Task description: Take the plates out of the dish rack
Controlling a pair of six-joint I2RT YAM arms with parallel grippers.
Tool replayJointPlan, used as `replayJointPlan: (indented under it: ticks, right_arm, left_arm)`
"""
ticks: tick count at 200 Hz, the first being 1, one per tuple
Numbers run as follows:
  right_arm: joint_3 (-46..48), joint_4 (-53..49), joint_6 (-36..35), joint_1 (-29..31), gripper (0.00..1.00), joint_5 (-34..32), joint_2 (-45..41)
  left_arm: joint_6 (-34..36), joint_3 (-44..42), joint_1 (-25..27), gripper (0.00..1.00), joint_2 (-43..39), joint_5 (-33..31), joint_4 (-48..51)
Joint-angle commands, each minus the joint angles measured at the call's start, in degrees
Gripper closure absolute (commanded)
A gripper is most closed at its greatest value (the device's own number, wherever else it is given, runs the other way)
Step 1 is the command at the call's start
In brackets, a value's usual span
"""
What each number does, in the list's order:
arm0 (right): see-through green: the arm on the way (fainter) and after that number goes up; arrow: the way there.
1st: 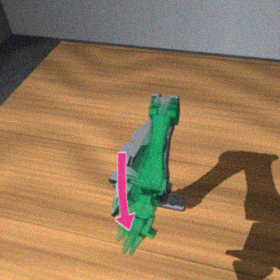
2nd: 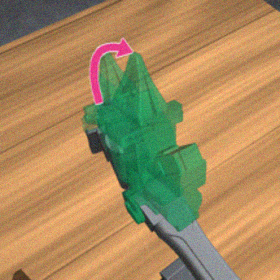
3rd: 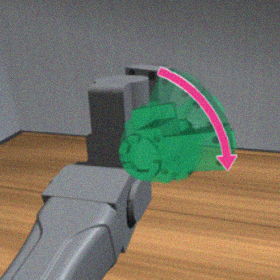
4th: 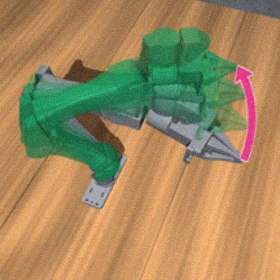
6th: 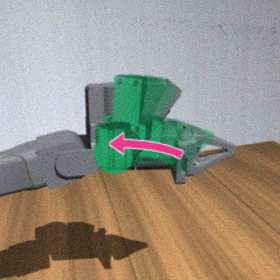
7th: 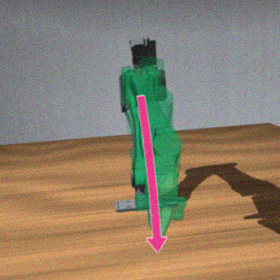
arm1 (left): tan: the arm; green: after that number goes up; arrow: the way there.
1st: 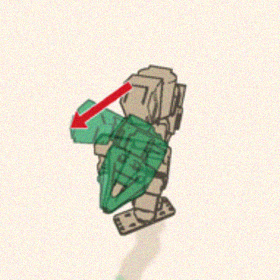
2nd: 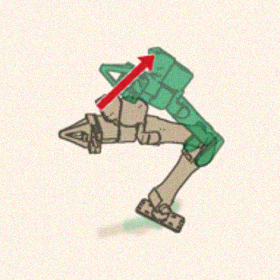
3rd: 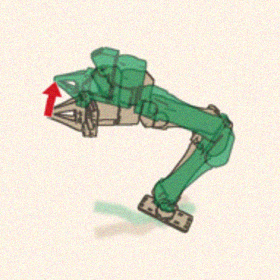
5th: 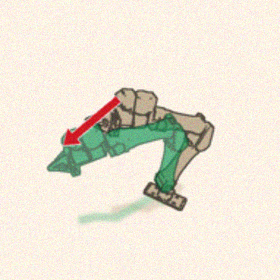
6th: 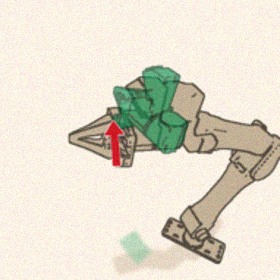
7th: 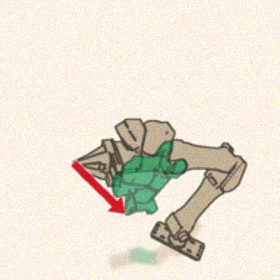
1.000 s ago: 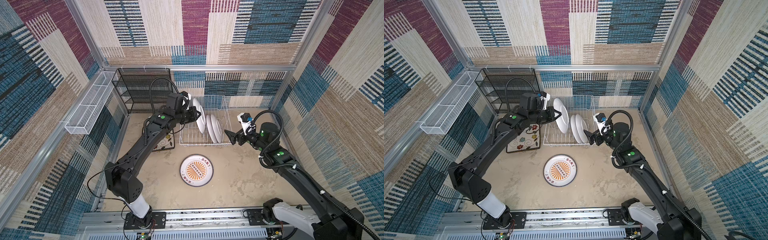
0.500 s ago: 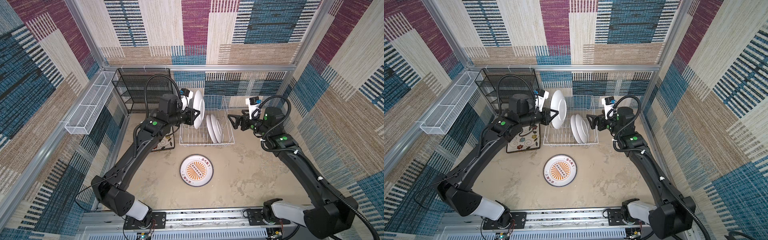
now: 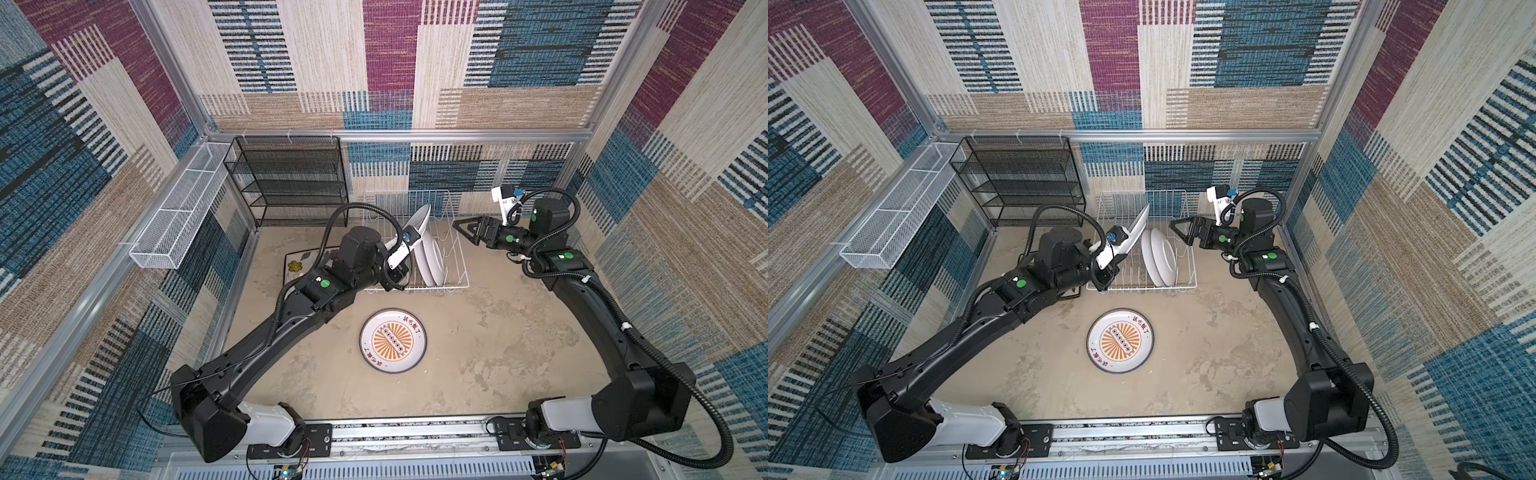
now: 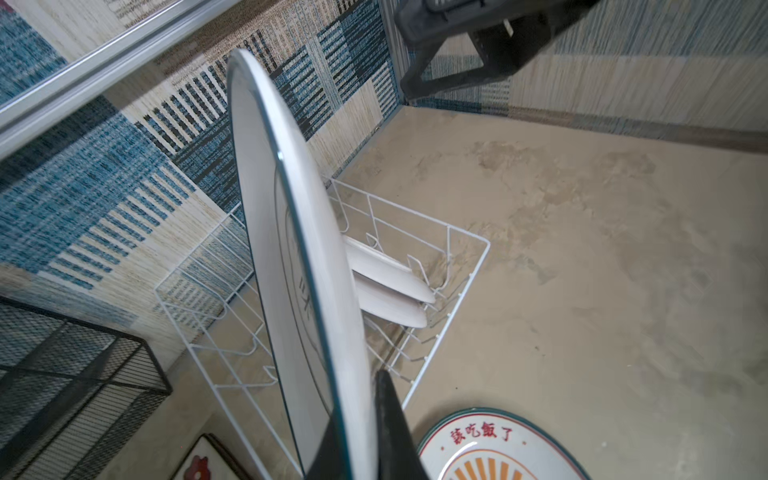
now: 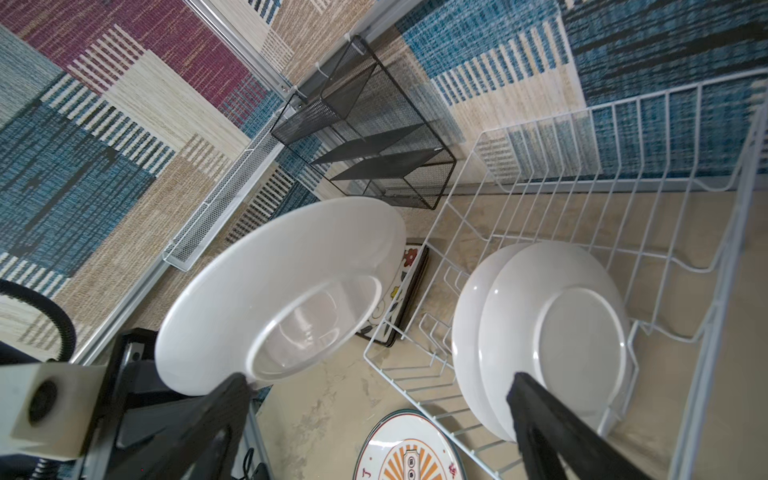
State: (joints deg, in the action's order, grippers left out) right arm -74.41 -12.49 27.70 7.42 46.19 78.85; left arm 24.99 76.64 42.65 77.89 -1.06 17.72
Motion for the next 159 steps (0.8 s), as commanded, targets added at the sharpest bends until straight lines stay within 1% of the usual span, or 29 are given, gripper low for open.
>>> replayJointPlan:
  ticks: [1, 42, 56, 67, 78, 83, 102, 123, 159]
  right_arm:
    - [-0.56, 2.77, 3.64, 0.05, 0.01, 3.75, 0.56]
    - [-1.13, 0.40, 2.97, 0.04, 0.00, 4.41, 1.77]
    - [-1.25, -0.86, 2.97, -0.01, 0.03, 4.23, 2.76]
    - [-1.88, -2.95, 2.42, 0.00, 0.06, 3.68, 3.80]
    - [-2.47, -4.88, 1.94, 0.09, 0.09, 3.30, 4.71]
    - [-2.61, -5.35, 1.87, 0.14, 0.11, 3.37, 5.03]
    - [-2.32, -5.78, 1.87, 0.22, 0.15, 3.06, 5.73]
    - [-2.82, -7.54, 1.36, 0.40, 0.24, 2.56, 6.85]
    - [-2.14, -8.40, 1.22, 0.80, 0.40, 2.06, 7.85]
  left_arm:
    - [12.97, -3.28, 2.25, 1.00, -0.50, -9.27, -11.21]
    - [27.09, -8.05, 6.98, 1.00, 1.81, -17.62, -17.54]
    - [31.18, -9.60, 8.41, 1.00, 2.69, -19.78, -20.83]
    - [34.51, -11.23, 9.17, 1.00, 3.07, -20.71, -24.43]
    - [36.07, -12.48, 9.84, 1.00, 3.39, -21.53, -27.90]
    - [38.21, -12.80, 9.97, 1.00, 3.62, -21.82, -28.78]
    - [40.85, -13.85, 10.64, 1.00, 4.20, -22.40, -31.95]
    - [44.11, -15.52, 11.26, 1.00, 4.99, -22.99, -36.49]
    - [48.78, -16.12, 11.97, 1.00, 6.96, -24.23, -38.68]
